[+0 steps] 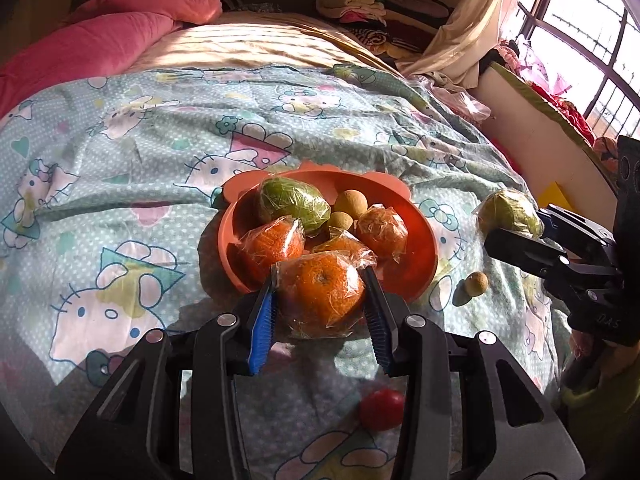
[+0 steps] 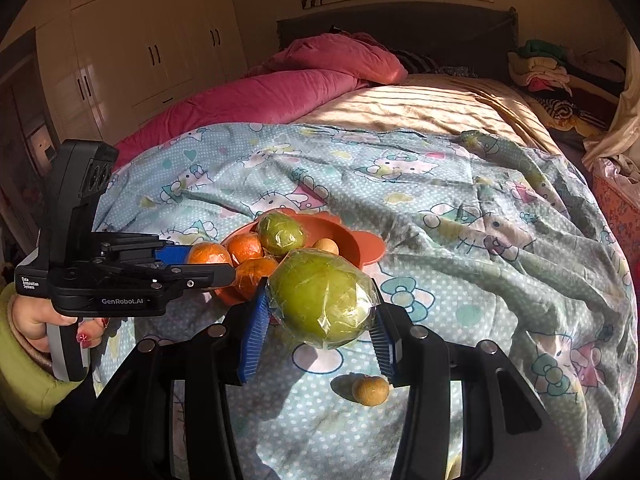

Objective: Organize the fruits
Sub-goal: 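Carry the mandarin in the left gripper to the plate while the right carries the green pear there, then lower the mandarin into the plate with the left gripper while the right releases the green pear there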

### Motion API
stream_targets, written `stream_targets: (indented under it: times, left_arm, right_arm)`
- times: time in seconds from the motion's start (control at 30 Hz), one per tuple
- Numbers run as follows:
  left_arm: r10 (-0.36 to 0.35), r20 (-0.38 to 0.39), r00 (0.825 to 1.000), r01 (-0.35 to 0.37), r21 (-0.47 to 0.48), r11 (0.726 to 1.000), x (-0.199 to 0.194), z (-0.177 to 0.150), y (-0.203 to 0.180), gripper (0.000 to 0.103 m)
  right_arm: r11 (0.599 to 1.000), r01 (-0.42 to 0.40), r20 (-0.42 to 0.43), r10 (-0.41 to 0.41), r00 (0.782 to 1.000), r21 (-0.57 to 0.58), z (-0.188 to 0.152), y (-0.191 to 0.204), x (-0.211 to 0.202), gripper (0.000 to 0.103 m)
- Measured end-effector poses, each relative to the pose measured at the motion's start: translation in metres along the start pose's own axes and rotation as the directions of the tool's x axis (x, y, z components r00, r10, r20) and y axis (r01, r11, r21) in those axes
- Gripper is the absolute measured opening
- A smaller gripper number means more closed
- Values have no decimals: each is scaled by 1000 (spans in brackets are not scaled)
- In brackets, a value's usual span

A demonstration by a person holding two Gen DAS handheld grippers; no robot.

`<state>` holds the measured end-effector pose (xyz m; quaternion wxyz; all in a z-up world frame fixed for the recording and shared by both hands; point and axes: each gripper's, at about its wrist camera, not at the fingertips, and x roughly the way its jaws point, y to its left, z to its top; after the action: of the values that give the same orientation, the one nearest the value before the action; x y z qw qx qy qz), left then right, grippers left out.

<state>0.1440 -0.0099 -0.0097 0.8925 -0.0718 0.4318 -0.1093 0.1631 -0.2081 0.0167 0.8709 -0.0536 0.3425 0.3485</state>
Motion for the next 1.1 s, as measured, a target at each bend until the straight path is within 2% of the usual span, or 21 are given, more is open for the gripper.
stream_targets:
  times: [0.27,1.1]
  left_arm:
    - [16,-5,1000,-16,-12,1000,9,3,6,32]
    - [10,20,1000,-9,-48,999,17,6,21,32]
  right_arm:
    - [999,-6,-25,4,1000,-41,9,2,16,44]
    - [980,-52,-124,28,992,-190,2,38,60,45]
